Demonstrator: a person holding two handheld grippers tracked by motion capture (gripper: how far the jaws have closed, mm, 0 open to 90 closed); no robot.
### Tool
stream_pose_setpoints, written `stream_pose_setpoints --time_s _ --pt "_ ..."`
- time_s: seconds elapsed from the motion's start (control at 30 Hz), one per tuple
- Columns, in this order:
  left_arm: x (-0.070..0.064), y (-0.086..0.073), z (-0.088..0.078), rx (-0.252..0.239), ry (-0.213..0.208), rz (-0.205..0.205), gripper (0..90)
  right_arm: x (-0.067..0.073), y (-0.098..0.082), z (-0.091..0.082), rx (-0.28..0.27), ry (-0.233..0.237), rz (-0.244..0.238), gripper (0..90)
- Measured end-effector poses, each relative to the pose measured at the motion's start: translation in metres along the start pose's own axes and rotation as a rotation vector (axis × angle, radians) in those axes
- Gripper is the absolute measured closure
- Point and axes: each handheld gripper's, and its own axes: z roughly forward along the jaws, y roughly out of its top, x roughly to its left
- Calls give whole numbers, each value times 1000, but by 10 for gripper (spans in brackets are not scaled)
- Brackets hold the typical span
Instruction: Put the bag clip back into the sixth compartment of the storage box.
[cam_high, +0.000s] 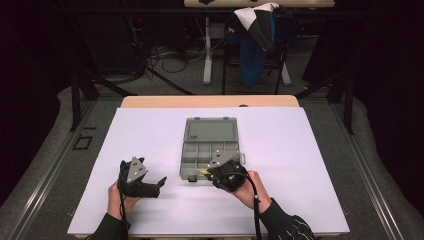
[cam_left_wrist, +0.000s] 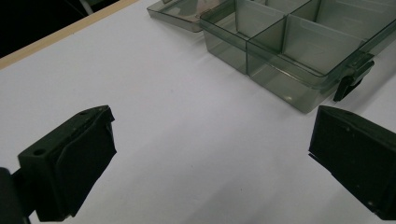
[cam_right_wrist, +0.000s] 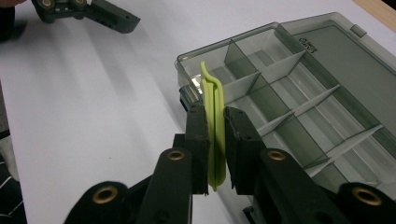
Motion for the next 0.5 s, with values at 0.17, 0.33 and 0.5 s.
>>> stream_pose_setpoints --time_s 0.17,0.33,0.5 --pt "1 -1 1 12 6 -10 1 -4 2 3 -8 2 15 806" --pt "1 0 2 15 5 -11 1 -8 2 7 -8 5 23 806" --pt "2 -1 2 19 15 -19 1 -11 6 9 -13 6 28 803"
